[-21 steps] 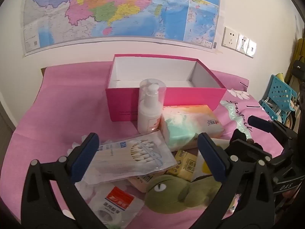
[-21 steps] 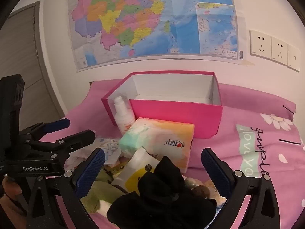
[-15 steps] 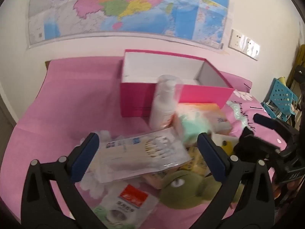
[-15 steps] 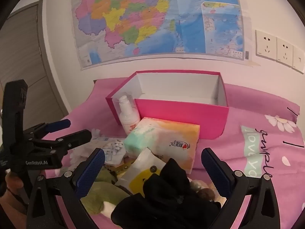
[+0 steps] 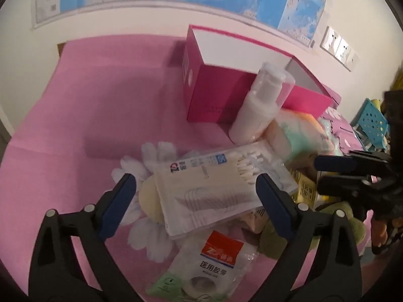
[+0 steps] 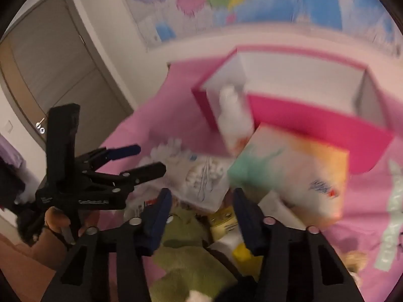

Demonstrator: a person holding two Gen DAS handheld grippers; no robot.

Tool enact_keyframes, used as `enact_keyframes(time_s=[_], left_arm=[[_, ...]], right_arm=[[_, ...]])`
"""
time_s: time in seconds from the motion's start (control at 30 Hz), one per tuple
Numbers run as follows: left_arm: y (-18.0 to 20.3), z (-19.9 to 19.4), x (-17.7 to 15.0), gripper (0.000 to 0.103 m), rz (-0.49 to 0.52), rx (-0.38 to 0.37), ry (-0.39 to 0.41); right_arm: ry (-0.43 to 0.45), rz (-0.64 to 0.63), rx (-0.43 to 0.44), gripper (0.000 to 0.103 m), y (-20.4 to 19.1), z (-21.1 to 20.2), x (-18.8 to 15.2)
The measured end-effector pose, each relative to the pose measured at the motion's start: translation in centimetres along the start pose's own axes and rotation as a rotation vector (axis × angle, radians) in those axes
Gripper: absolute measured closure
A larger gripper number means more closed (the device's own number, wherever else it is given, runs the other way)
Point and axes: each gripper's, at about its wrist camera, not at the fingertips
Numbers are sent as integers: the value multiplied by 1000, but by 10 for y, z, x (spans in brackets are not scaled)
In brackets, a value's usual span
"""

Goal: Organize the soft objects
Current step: 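Grasp the clear cotton-swab bag with the right gripper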

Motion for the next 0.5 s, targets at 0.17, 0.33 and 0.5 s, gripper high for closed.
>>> enact_keyframes(time_s=[0.17, 0.33, 0.5], left_arm=[[-7, 14, 0, 7, 18, -53, -65], [-14, 28, 0, 7, 11, -148, -133], [-15, 31, 1, 7, 24, -205, -143]], right_arm=[[-129, 57, -13, 57, 7, 21, 9], [-215, 60, -89, 56, 7, 49, 20], [-232, 60, -96, 55, 7, 62, 26]])
Point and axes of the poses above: each gripper's, at about its wrist camera, not at the fingertips, and z roughly the way its jaws point, y to its right, x to its top, and after that the axes turned 11 degrees about -y, right-handed
